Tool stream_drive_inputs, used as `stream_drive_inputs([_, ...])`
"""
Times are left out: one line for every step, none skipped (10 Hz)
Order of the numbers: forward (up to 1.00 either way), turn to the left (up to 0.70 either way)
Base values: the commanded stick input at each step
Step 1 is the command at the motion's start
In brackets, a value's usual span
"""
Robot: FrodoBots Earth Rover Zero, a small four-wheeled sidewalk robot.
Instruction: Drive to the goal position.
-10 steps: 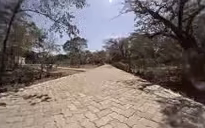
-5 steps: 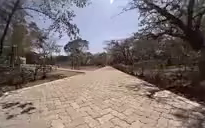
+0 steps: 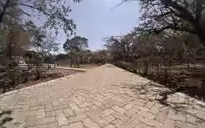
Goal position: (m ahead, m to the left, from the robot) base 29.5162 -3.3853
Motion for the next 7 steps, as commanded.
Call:
stream_drive_inputs([1.0, 0.0])
stream_drive_inputs([1.0, 0.0])
stream_drive_inputs([1.0, 0.0])
stream_drive_inputs([1.0, 0.0])
stream_drive_inputs([1.0, 0.0])
stream_drive_inputs([1.0, -0.14])
stream_drive_inputs([1.0, -0.03])
